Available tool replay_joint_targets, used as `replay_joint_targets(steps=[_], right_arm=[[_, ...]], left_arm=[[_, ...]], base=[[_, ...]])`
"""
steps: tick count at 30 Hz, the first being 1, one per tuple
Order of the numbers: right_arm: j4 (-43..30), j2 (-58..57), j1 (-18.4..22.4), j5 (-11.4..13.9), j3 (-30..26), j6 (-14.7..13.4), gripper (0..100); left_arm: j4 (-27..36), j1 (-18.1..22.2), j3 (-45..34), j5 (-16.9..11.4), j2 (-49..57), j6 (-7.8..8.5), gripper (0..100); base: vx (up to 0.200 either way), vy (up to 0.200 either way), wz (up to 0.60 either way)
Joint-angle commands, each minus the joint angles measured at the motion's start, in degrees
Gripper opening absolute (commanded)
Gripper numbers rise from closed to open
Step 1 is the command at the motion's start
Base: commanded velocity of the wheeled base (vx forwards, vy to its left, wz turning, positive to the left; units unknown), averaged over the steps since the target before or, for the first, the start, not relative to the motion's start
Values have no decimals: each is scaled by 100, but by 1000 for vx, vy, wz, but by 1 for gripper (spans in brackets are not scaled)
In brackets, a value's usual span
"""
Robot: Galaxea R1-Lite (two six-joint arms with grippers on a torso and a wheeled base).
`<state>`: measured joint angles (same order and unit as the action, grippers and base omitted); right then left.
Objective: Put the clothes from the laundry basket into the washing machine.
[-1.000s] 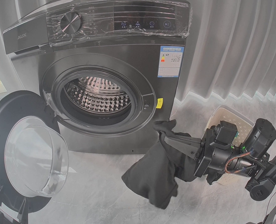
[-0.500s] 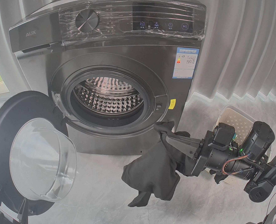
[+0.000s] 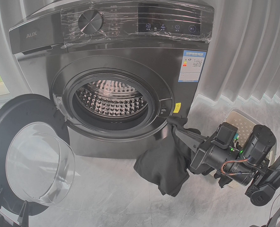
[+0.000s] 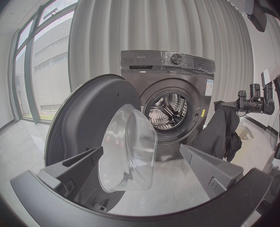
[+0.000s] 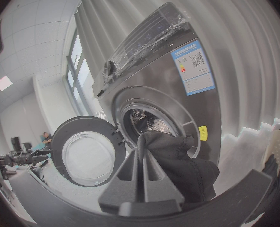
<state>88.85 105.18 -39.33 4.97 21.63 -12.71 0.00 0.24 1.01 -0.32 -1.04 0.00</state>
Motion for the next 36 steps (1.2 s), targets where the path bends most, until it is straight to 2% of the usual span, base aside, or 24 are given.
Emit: replay_joint_targets(steps=[1, 8, 17, 19, 22, 24, 36], right_arm=[[-8, 64, -189, -278, 219, -126, 0], [10, 134, -515, -322, 465, -319, 0], [10, 126, -515, -322, 588, -451, 0], [10, 126, -515, -322, 588, -451, 0], [10, 126, -515, -322, 588, -451, 0], [10, 126, -515, -322, 606, -451, 0], [10, 143, -427, -322, 799, -451, 0]], left_arm=[[0, 2, -101, -3, 104, 0, 100], [0, 2, -101, 5, 104, 9, 100], [0, 2, -101, -30, 104, 0, 100], [0, 2, -101, -47, 104, 44, 100], [-18, 2, -101, -285, 104, 246, 100], [-18, 2, -101, -373, 104, 308, 100], [-35, 2, -101, -381, 104, 325, 100]], base=[[0, 0, 0], [0, 0, 0], [0, 0, 0], [0, 0, 0], [0, 0, 0], [0, 0, 0], [0, 0, 0]])
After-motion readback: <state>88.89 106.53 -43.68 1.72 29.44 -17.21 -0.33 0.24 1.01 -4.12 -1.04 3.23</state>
